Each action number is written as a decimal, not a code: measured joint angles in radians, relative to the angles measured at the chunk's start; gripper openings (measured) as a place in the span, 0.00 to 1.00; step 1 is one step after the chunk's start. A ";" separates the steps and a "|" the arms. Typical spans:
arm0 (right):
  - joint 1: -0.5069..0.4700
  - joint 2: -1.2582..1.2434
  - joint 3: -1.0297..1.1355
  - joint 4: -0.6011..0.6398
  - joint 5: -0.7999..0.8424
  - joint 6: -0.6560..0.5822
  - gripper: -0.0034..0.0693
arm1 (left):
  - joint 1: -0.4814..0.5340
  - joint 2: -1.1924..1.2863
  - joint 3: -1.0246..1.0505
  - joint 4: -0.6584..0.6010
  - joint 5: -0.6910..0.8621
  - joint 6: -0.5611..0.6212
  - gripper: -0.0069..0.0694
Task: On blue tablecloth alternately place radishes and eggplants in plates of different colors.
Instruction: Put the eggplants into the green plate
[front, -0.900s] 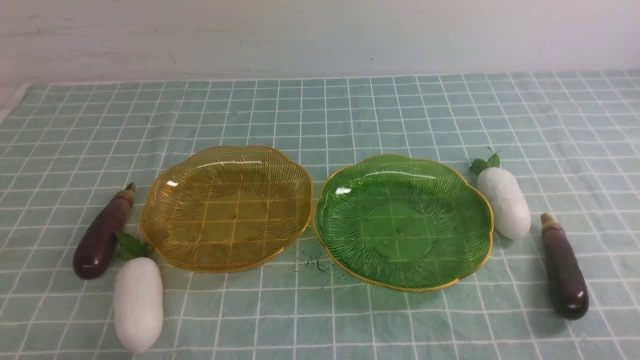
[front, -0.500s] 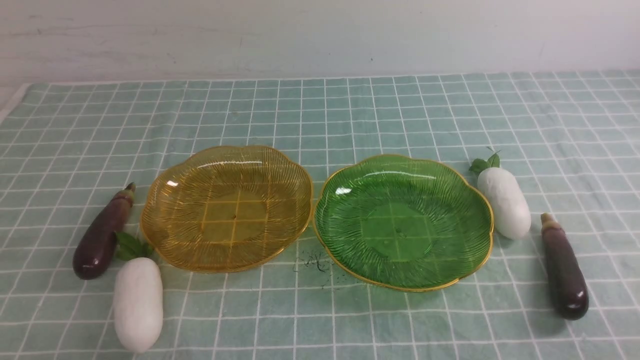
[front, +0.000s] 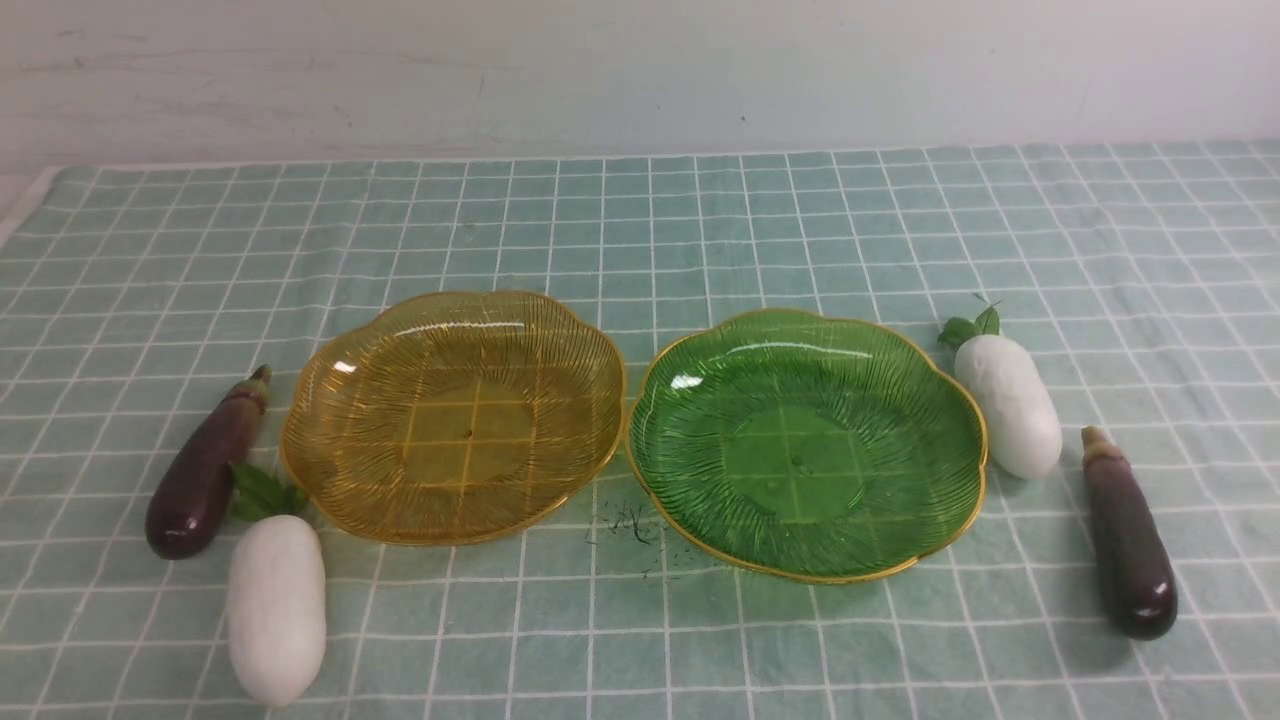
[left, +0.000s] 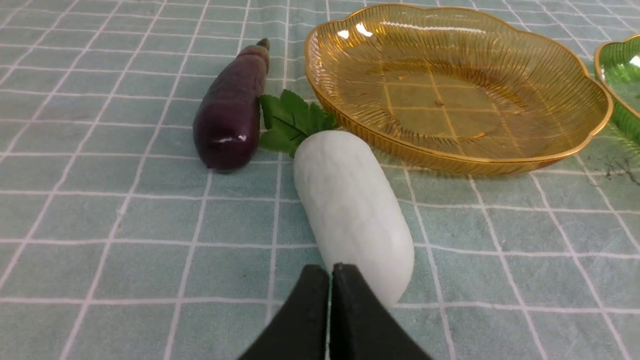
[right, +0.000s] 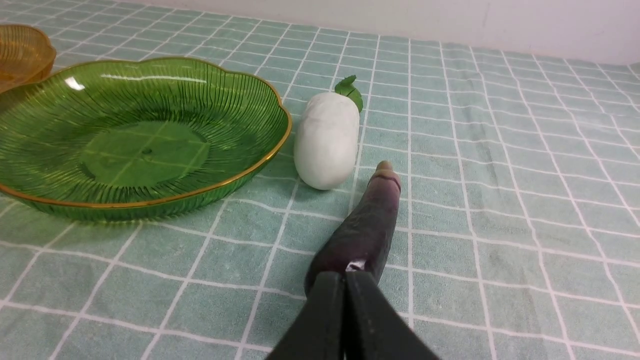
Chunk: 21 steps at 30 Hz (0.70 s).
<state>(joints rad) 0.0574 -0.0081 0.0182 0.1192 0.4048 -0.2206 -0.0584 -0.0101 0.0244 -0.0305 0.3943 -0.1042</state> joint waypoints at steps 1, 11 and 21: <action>0.000 0.000 0.000 0.000 0.000 0.000 0.03 | 0.000 0.000 0.000 -0.003 0.000 0.000 0.08; 0.000 0.000 0.001 0.031 -0.015 0.008 0.03 | 0.000 0.000 0.003 -0.444 -0.005 -0.102 0.08; 0.000 0.000 0.010 0.589 -0.079 0.207 0.03 | 0.000 0.000 0.004 -0.825 -0.041 -0.102 0.08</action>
<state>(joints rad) 0.0574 -0.0081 0.0284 0.7085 0.3255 -0.0132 -0.0584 -0.0101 0.0287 -0.8550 0.3531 -0.2061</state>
